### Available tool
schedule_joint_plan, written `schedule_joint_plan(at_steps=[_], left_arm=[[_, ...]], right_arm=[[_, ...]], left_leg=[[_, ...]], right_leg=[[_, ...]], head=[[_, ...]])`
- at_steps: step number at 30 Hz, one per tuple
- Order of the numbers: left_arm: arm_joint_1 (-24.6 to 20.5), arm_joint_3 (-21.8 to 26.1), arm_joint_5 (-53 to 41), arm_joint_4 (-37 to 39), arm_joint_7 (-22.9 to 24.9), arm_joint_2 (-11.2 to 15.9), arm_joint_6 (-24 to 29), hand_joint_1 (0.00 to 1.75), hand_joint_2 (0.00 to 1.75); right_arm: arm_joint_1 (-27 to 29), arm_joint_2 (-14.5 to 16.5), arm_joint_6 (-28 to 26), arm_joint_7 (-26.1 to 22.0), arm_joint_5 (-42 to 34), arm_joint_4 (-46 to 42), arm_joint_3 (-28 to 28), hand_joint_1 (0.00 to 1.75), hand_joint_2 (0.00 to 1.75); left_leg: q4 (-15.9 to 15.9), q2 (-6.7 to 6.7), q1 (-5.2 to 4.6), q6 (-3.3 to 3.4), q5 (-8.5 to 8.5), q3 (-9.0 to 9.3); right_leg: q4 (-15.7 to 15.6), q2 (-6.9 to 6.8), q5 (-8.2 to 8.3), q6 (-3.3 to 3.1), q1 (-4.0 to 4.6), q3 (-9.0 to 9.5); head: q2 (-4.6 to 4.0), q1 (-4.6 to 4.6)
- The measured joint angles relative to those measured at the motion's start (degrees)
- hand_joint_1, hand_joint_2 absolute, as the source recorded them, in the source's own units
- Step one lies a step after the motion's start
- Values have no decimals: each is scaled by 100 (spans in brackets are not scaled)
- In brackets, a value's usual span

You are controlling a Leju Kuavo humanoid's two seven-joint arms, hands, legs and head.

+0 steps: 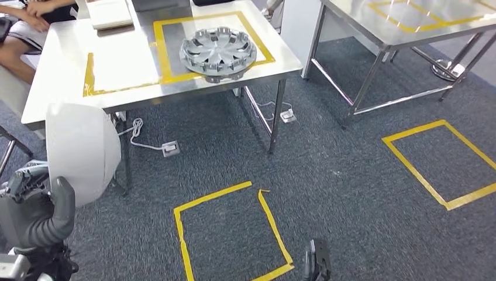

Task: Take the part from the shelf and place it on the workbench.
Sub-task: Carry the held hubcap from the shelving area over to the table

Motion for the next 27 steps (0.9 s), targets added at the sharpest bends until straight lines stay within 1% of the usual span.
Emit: schedule_joint_plan(at_steps=[1,2,3,4,5,6,7,8,9,10,11,12,14,15,16,17,19,20,21,22,24,25,26,27], left_arm=[[-7,2,-1,-9,-1,0,0,175,175],[-13,4,-1,-14,-1,1,0,175,175],[-15,4,-1,-14,-1,1,0,175,175],[-12,4,-3,-13,0,2,0,175,175],[-8,4,-5,-13,1,4,0,175,175],[-7,5,-8,-12,1,7,0,175,175],[-9,5,-10,-12,1,8,0,175,175],[-12,6,-11,-12,1,9,0,175,175],[-17,7,-11,-10,-1,9,0,175,175],[-23,7,-11,-9,-1,9,0,175,175],[-30,7,-12,-7,-1,9,0,175,175],[-36,6,-12,-5,-1,10,0,175,175],[-46,5,-12,-3,0,13,0,175,175],[-57,4,-11,-3,-3,14,0,175,175],[-72,4,-11,0,-6,16,0,175,175],[-84,4,-11,8,-8,19,0,175,175],[-94,4,-11,36,-9,25,0,175,175],[-91,4,-11,53,-8,29,0,175,175],[-89,4,-11,69,-9,33,0,175,175],[-93,4,-11,84,-10,37,0,175,175],[-116,4,-10,114,-19,43,0,175,175],[-130,4,-7,133,-24,45,0,175,175],[-141,3,-4,152,-29,47,0,175,175],[-151,3,-2,169,-34,49,2,175,175]], right_arm=[[-11,1,10,-5,2,0,-1,0,0],[-17,2,19,-14,4,0,-1,0,0],[-17,3,26,-22,5,0,-2,0,0],[-10,3,27,-35,6,0,-2,0,0],[1,3,12,-51,4,0,-4,0,0],[8,3,-14,-67,1,0,-10,0,0],[11,3,-46,-80,-4,0,-17,0,0],[11,3,-80,-89,-9,0,-24,0,0],[7,3,-109,-91,-14,0,-31,0,0],[2,3,-127,-91,-19,0,-34,0,0],[-1,5,-142,-91,-27,0,-37,0,0],[-1,8,-154,-91,-39,0,-42,0,0],[3,20,-168,-91,-62,0,-58,0,0],[4,26,-173,-91,-70,0,-68,0,0],[0,31,-175,-90,-74,0,-78,0,0],[-3,34,-176,-90,-78,0,-84,0,0],[-2,35,-180,-87,-81,0,-90,0,0],[3,36,-183,-86,-82,0,-92,0,0],[8,37,-186,-83,-86,0,-94,0,0],[9,38,-190,-80,-90,0,-97,0,0],[7,41,-199,-75,-105,1,-111,0,0],[3,42,-203,-75,-111,1,-120,0,0],[0,42,-209,-75,-118,1,-128,0,0],[-1,42,-216,-76,-123,1,-133,0,0]], left_leg=[[-8,-3,7,29,-17,45],[-10,-1,4,51,-47,74],[-10,-3,-1,69,-80,99],[-10,-7,-7,79,-115,127],[-9,-15,-11,82,-154,165],[-9,-23,-14,79,-193,212],[-9,-30,-15,68,-234,269],[-9,-33,-14,52,-277,321],[-5,-35,-20,29,-321,372],[-6,-36,-26,0,-361,404],[-14,-37,-32,-34,-393,421],[2,-40,-38,-75,-400,444],[54,-37,-40,-151,-414,480],[170,-30,-39,-183,-432,455],[354,-22,-35,-211,-496,358],[650,-15,-26,-234,-601,175],[1311,-12,-16,-272,-863,-284],[1498,-11,-13,-278,-932,-461],[1494,-10,-13,-275,-894,-543],[1301,-9,-13,-264,-734,-530],[555,-5,-22,-210,-180,-324],[256,-2,-36,-182,-29,-237],[63,-1,-51,-146,73,-174],[2,0,-63,-111,74,-159]], right_leg=[[255,-1,-54,22,-6,-151],[613,0,-150,38,-8,-377],[988,-1,-282,46,-7,-641],[1278,-1,-395,45,-6,-875],[1406,-1,-426,43,-5,-1035],[1328,-1,-325,35,-4,-1090],[1056,-1,-101,19,-3,-1042],[662,-3,192,-6,0,-926],[296,-6,376,-32,14,-808],[29,-10,457,-54,29,-718],[-121,-12,472,-77,45,-661],[-161,-11,423,-104,52,-641],[-197,-3,480,-181,32,-548],[-212,0,494,-221,16,-495],[-220,1,486,-252,8,-442],[-227,1,463,-274,3,-405],[-225,3,395,-293,4,-344],[-223,7,355,-293,5,-304],[-222,11,312,-289,5,-255],[-220,15,268,-283,5,-197],[-220,21,171,-260,7,-85],[-221,27,127,-236,10,-47],[-230,29,89,-203,13,-28],[-217,32,77,-167,20,-14]], head=[[0,9],[0,16],[0,22],[0,25],[0,27],[0,29],[0,31],[0,31],[0,28],[0,26],[0,25],[0,23],[0,25],[0,9],[0,-1],[0,-13],[0,-24],[0,-26],[0,-26],[0,-26],[0,-29],[0,-34],[0,-38],[0,-41]])
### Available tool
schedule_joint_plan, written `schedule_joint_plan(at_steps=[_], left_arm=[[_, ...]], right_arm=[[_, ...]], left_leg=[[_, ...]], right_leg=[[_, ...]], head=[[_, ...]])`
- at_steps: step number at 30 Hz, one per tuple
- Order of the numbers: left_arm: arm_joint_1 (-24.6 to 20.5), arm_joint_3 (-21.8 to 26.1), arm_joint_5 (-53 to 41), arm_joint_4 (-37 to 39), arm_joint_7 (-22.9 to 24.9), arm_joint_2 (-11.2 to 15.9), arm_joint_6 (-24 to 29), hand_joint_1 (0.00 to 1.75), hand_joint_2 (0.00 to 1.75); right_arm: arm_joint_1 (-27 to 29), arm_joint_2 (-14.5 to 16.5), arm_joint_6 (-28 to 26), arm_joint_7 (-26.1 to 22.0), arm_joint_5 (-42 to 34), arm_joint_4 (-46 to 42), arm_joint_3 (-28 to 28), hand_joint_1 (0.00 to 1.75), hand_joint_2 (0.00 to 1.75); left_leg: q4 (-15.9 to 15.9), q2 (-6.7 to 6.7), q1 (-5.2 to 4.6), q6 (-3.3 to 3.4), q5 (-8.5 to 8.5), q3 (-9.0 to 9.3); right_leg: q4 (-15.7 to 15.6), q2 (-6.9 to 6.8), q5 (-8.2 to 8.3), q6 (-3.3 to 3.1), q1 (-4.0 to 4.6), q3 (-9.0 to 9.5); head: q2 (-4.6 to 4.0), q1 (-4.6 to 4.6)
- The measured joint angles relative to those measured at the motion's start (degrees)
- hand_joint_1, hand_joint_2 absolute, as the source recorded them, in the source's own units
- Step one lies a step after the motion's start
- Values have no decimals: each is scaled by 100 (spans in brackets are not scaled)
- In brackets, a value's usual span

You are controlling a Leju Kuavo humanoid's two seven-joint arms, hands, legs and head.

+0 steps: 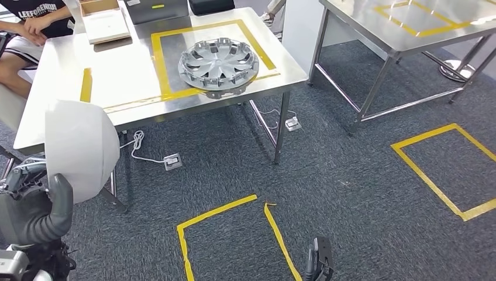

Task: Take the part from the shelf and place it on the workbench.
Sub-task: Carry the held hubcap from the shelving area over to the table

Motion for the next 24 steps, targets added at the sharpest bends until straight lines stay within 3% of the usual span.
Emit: schedule_joint_plan(at_steps=[2,4,7,8,9,10,12,13,15,17,19,20,22,24], left_arm=[[-22,1,3,24,-8,-1,4,175,175],[-65,1,4,40,-18,-6,11,175,175],[-102,-1,8,69,-28,-13,16,175,175],[-97,-1,10,81,-30,-13,18,175,175],[-91,-1,13,90,-30,-13,20,175,175],[-87,-1,15,95,-31,-14,24,175,175],[-82,-1,18,95,-32,-15,29,175,175],[-81,-1,19,95,-33,-14,31,175,175],[-80,-1,20,88,-34,-11,32,175,175],[-80,-1,22,70,-34,-9,36,175,175],[-86,-2,24,50,-38,-9,48,175,175],[-88,-3,25,43,-37,-8,55,175,175],[-78,-3,27,40,-34,-2,68,175,175],[-55,-3,29,42,-28,6,74,175,175]], right_arm=[[-2,-1,-15,-2,-7,-1,-11,0,0],[-11,-1,-25,-10,-10,-2,-28,0,0],[-18,0,-29,-16,-11,-3,-46,0,0],[-9,0,-31,-18,-11,-3,-50,0,0],[2,-1,-33,-20,-13,-3,-56,0,0],[12,-2,-36,-24,-13,-3,-64,0,0],[16,-5,-40,-37,-13,-2,-80,0,0],[13,-6,-42,-46,-13,-2,-85,0,0],[13,-6,-55,-59,-19,-1,-89,0,0],[24,-4,-75,-61,-28,-1,-91,0,0],[22,-3,-85,-61,-40,-1,-95,0,0],[11,-3,-86,-61,-44,-1,-96,0,0],[-5,-4,-87,-59,-49,-1,-97,0,0],[2,-4,-91,-51,-56,-1,-98,0,0]], left_leg=[[-33,-2,4,75,1,74],[-61,10,29,142,-14,169],[-70,58,38,191,-109,263],[-69,78,36,192,-150,297],[-67,100,35,188,-194,342],[-66,128,35,177,-243,400],[-66,195,32,134,-353,521],[-64,223,24,102,-403,576],[-55,267,1,25,-472,640],[6,290,-6,-41,-487,673],[327,217,10,-94,-463,532],[611,165,21,-120,-499,359],[1251,87,35,-161,-752,-89],[1549,66,37,-171,-954,-413]], right_leg=[[37,-2,-13,67,4,29],[321,-10,-56,116,0,-95],[1291,-16,-384,183,-17,-745],[1506,-17,-469,197,-21,-939],[1552,-20,-455,206,-22,-1054],[1390,-30,-304,206,-22,-1066],[643,-142,246,180,-14,-862],[316,-202,398,150,2,-763],[51,-261,485,74,27,-673],[38,-205,486,-3,16,-614],[12,-156,474,-73,-8,-514],[0,-132,451,-104,-16,-466],[-5,-79,386,-143,-15,-402],[-3,-24,308,-149,-9,-324]], head=[[0,1],[0,8],[0,23],[0,25],[0,27],[0,31],[0,33],[0,28],[0,21],[0,21],[0,7],[0,-3],[0,-13],[0,-13]])
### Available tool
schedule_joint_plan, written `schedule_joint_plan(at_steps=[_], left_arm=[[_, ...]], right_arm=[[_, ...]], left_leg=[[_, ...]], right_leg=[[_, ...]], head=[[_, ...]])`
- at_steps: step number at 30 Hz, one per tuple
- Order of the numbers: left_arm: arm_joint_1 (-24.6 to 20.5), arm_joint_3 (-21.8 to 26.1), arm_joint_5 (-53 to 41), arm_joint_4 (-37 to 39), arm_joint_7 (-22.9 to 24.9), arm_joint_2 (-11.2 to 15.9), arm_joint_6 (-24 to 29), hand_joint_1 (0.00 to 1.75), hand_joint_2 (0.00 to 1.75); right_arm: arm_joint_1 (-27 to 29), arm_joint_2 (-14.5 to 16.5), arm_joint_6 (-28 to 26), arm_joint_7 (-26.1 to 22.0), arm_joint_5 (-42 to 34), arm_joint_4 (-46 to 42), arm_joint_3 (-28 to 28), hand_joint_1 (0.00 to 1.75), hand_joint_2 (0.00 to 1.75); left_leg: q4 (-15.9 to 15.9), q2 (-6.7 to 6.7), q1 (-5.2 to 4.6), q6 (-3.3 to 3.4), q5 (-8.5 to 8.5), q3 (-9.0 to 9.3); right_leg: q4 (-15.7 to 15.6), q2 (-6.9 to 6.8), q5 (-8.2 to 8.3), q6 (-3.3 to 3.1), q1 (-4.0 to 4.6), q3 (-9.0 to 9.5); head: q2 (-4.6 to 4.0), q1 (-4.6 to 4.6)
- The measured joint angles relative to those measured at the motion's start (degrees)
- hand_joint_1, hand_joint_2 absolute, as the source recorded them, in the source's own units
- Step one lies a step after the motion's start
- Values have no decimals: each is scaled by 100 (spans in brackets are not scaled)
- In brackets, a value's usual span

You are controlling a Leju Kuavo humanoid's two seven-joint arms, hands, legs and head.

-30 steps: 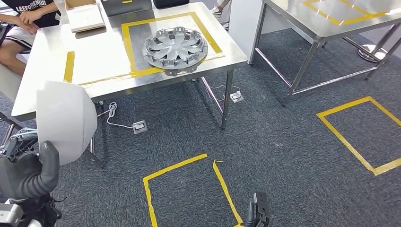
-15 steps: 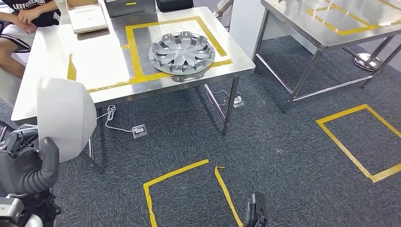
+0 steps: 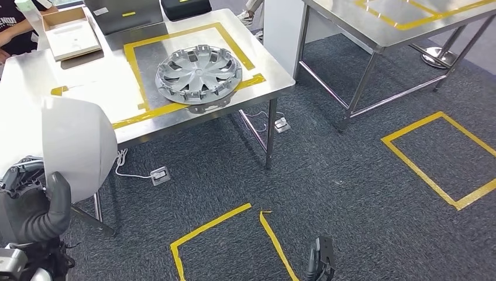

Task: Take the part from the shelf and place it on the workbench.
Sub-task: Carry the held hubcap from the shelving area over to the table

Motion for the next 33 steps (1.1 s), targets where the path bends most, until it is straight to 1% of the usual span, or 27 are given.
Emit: schedule_joint_plan(at_steps=[1,2,3,4,5,6,8,10,11,12,14,15,16,17,18,19,20,21,23,25,26,27,29,30,31,32,33], left_arm=[[7,0,1,-1,1,3,1,175,175],[9,0,1,-2,2,5,2,175,175],[10,0,1,-5,3,9,2,175,175],[10,0,1,-8,1,11,3,175,175],[13,-1,2,-13,2,14,5,175,175],[20,-1,2,-23,3,17,8,175,175],[36,-1,3,-50,7,21,16,175,175],[44,2,3,-82,7,22,29,175,175],[47,4,3,-96,8,21,37,175,175],[54,5,3,-108,10,21,44,175,175],[88,7,1,-120,13,21,53,175,175],[112,7,-2,-122,15,21,53,175,175],[136,7,-5,-123,17,22,54,175,175],[152,7,-8,-125,19,22,55,175,175],[162,7,-10,-126,21,22,56,175,175],[168,7,-10,-126,22,22,58,175,175],[169,7,-10,-126,22,23,59,175,175],[169,7,-10,-127,25,23,60,175,175],[172,7,-10,-131,28,26,60,175,175],[169,8,-10,-140,29,30,61,175,175],[159,8,-10,-147,30,32,61,175,175],[155,10,-10,-151,30,36,61,175,175],[160,17,-10,-150,32,50,61,175,175],[170,22,-10,-146,32,61,62,175,175],[177,27,-10,-143,32,71,62,175,175],[180,29,-10,-142,32,79,63,175,175],[180,31,-10,-143,31,87,66,175,175]], right_arm=[[7,1,-2,3,-3,0,-1,0,0],[10,1,-4,4,-5,0,-1,0,0],[12,2,-4,2,-5,0,-2,0,0],[9,5,-4,-1,-5,0,-2,0,0],[5,8,-5,-4,-7,0,-3,0,0],[3,11,-7,-3,-8,0,-4,0,0],[6,14,-20,5,-10,-1,-9,0,0],[5,14,-41,28,-10,-2,-20,0,0],[-4,14,-50,47,-9,-2,-26,0,0],[-11,15,-54,62,-7,-2,-32,0,0],[-8,16,-61,86,-7,-2,-41,0,0],[0,15,-64,91,-10,-2,-45,0,0],[10,15,-67,100,-14,-2,-50,0,0],[16,14,-67,106,-17,-2,-57,0,0],[18,13,-66,112,-20,-2,-66,0,0],[21,12,-62,118,-23,-1,-74,0,0],[19,11,-57,122,-25,0,-81,0,0],[18,12,-54,129,-28,1,-85,0,0],[19,13,-53,146,-34,2,-89,0,0],[23,15,-55,154,-39,2,-94,0,0],[20,15,-55,152,-39,2,-96,0,0],[16,14,-55,150,-39,2,-98,0,0],[12,13,-55,148,-38,2,-99,0,0],[17,13,-55,147,-38,2,-100,0,0],[22,13,-55,145,-38,2,-100,0,0],[27,13,-55,143,-39,2,-101,0,0],[29,13,-55,139,-40,2,-102,0,0]], left_leg=[[-100,-5,-1,13,69,-33],[-377,-9,-4,39,276,31],[-756,-11,-13,79,564,148],[-1119,-16,-31,120,788,260],[-1382,-22,-49,157,907,343],[-1534,-28,-65,192,969,397],[-1602,-37,-62,263,943,462],[-1646,-38,-31,331,960,582],[-1657,-37,-18,351,947,643],[-1661,-35,-13,365,921,677],[-1657,-38,-11,375,853,726],[-1653,-42,-9,371,814,757],[-1647,-46,-5,362,768,800],[-1637,-50,1,345,717,854],[-1626,-51,9,321,658,916],[-1612,-51,12,291,599,982],[-1603,-51,12,255,547,1027],[-1600,-49,7,216,504,1052],[-1584,-50,-3,139,467,1087],[-1435,-48,-1,80,466,1051],[-1234,-47,3,57,441,936],[-934,-46,9,36,380,749],[-250,-46,14,10,129,271],[-37,-46,14,12,36,79],[15,-46,12,24,38,-35],[-132,-48,4,51,173,-46],[-442,-49,-9,96,417,28]], right_leg=[[0,23,-40,4,4,53],[0,42,-82,9,8,113],[-2,56,-126,17,10,168],[5,70,-171,34,19,217],[5,80,-217,60,26,250],[7,86,-249,91,31,278],[37,90,-268,160,44,326],[218,71,-294,214,43,296],[439,59,-365,246,35,181],[742,46,-470,278,22,1],[1382,33,-741,335,3,-458],[1541,29,-807,350,-5,-622],[1518,24,-759,361,-12,-704],[1290,18,-580,369,-20,-680],[905,8,-297,378,-30,-575],[538,-4,-65,373,-28,-468],[256,-20,63,342,-22,-380],[101,-31,138,300,-13,-323],[74,-31,103,185,1,-282],[59,-16,104,102,-12,-200],[50,-13,79,66,-19,-153],[42,-10,48,37,-21,-112],[40,0,-33,-1,-12,-33],[40,6,-77,-8,-3,13],[40,12,-124,-13,8,70],[40,18,-173,-17,21,136],[39,22,-225,-20,36,210]], head=[[0,-1],[0,-2],[0,-3],[0,-3],[0,-3],[0,-4],[0,4],[0,16],[0,22],[0,30],[0,40],[0,44],[0,48],[0,52],[0,54],[0,51],[0,48],[0,45],[0,40],[0,34],[0,30],[0,25],[0,19],[0,18],[0,18],[0,19],[0,18]])
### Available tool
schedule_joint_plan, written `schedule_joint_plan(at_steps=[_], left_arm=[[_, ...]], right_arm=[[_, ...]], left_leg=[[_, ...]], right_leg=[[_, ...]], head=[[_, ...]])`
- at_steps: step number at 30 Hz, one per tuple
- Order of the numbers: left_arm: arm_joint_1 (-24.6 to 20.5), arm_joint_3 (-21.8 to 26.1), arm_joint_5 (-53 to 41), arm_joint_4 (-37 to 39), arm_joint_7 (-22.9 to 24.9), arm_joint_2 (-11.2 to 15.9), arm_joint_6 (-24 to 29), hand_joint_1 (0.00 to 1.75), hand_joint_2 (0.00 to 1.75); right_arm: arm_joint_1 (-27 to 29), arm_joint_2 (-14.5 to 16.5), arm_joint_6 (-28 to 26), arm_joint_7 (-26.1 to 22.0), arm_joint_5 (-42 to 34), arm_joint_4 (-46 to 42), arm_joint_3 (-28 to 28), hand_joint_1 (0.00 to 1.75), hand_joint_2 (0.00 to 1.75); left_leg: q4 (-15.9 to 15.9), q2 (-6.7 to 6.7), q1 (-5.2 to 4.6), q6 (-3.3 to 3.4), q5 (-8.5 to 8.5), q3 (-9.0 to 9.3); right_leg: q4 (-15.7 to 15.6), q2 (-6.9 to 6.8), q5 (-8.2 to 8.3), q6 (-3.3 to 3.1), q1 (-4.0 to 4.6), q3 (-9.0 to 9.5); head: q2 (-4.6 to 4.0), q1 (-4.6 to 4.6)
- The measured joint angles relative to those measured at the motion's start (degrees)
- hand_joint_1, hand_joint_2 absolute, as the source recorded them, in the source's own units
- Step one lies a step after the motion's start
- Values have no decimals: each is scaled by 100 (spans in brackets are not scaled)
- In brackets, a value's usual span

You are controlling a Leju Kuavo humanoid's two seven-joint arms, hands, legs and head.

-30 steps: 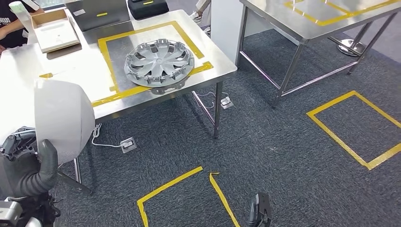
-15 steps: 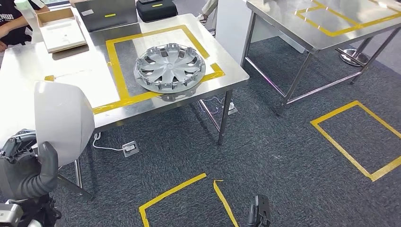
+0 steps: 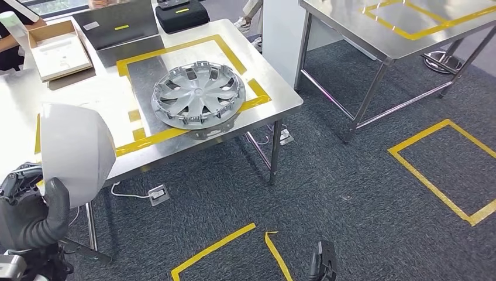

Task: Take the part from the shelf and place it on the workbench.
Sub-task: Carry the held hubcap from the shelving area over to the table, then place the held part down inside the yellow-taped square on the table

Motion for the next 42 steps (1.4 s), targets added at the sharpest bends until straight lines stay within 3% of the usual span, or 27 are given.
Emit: schedule_joint_plan(at_steps=[1,3,7,9,11,13,14,15,16,17,19,23,25,27,28,29,30,32,34,37,39,40,42], left_arm=[[0,1,-1,-3,-3,7,4,175,175],[1,4,-11,-12,-12,20,23,175,175],[13,9,-39,-41,-34,38,51,175,175],[-3,11,-65,-46,-42,42,56,175,175],[-18,13,-104,-43,-44,47,65,175,175],[-18,13,-156,-34,-37,59,88,175,175],[-20,15,-192,-30,-29,69,105,175,175],[-29,21,-238,-27,-18,81,126,175,175],[-46,29,-293,-24,-4,92,148,175,175],[-73,40,-344,-17,9,107,168,175,175],[-144,61,-429,-2,39,139,190,175,175],[-290,124,-538,27,104,233,198,175,175],[-366,156,-621,50,142,285,229,175,175],[-396,179,-754,86,187,332,295,175,175],[-395,186,-842,106,211,356,341,175,175],[-395,191,-944,126,234,379,395,175,175],[-399,192,-1052,144,260,406,455,175,175],[-414,196,-1274,177,310,463,591,175,175],[-431,201,-1464,219,356,507,714,175,175],[-444,206,-1677,286,407,551,849,175,175],[-476,210,-1790,325,433,575,926,175,175],[-494,211,-1843,349,447,577,962,175,175],[-518,211,-1942,411,472,579,1022,175,175]], right_arm=[[2,3,2,-2,-2,0,-2,0,0],[-6,10,4,3,-8,0,-9,0,0],[-8,9,4,28,-14,0,-24,0,0],[-22,6,4,31,-14,0,-30,0,0],[-33,5,3,34,-14,0,-32,0,0],[-18,3,-1,35,-14,0,-34,0,0],[-8,1,-1,36,-14,0,-36,0,0],[-1,-1,-1,36,-14,0,-38,0,0],[2,-3,-1,36,-13,0,-39,0,0],[2,-4,0,43,-8,1,-39,0,0],[0,-5,0,59,4,1,-39,0,0],[6,-5,-1,76,17,0,-43,0,0],[-1,-7,1,87,20,0,-45,0,0],[-1,-9,2,107,21,0,-46,0,0],[2,-8,2,114,21,0,-46,0,0],[6,-8,3,119,21,0,-46,0,0],[8,-7,4,121,21,0,-46,0,0],[6,-3,7,129,23,1,-48,0,0],[-2,2,9,134,26,2,-50,0,0],[-11,8,9,134,23,-1,-51,0,0],[-20,9,9,133,20,-5,-52,0,0],[-23,9,9,134,19,-6,-53,0,0],[-23,9,7,136,17,-5,-55,0,0]], left_leg=[[-397,1,-24,64,299,112],[-967,-3,-80,168,578,303],[-1215,-18,-79,259,582,509],[-1267,-16,-42,291,562,649],[-1277,-16,-31,313,503,706],[-1271,-27,-12,298,424,769],[-1263,-33,4,278,378,814],[-1250,-38,23,248,325,868],[-1232,-38,39,211,266,915],[-1198,-39,47,169,205,953],[-1158,-36,40,77,108,983],[-963,-24,45,-67,33,993],[-428,-16,58,-105,-133,682],[237,-16,60,-125,-392,221],[401,-17,60,-125,-442,59],[383,-17,59,-114,-381,-13],[164,-17,57,-93,-190,17],[-569,-18,38,-22,341,234],[-1028,-15,9,26,555,384],[-1102,-18,5,78,545,457],[-1157,-16,33,142,522,532],[-1173,-11,40,173,502,569],[-1175,-11,33,214,441,621]], right_leg=[[-4,2,-52,1,10,61],[-15,12,-143,42,24,148],[101,-5,-161,165,26,219],[517,-11,-239,226,12,-5],[1163,-14,-465,301,-23,-456],[1481,-15,-634,368,-66,-819],[1385,-16,-562,394,-87,-877],[1116,-19,-350,419,-109,-846],[737,-27,-39,443,-134,-757],[399,-41,182,447,-144,-678],[54,-64,382,389,-140,-590],[41,-44,357,175,-146,-468],[30,-37,306,113,-147,-382],[30,-31,236,90,-134,-320],[30,-25,197,86,-128,-279],[30,-17,155,88,-123,-227],[30,-9,111,93,-119,-165],[32,4,19,116,-109,-36],[36,11,-60,170,-96,23],[18,6,-143,276,-94,57],[236,-8,-254,323,-91,-27],[526,-14,-362,336,-96,-191],[1297,-16,-579,353,-91,-689]], head=[[0,1],[0,-4],[0,-9],[0,-1],[0,14],[0,28],[0,33],[0,38],[0,40],[0,39],[0,42],[0,29],[0,13],[0,6],[0,5],[0,4],[0,5],[0,2],[0,-9],[0,-16],[0,-10],[0,-4],[0,7]])
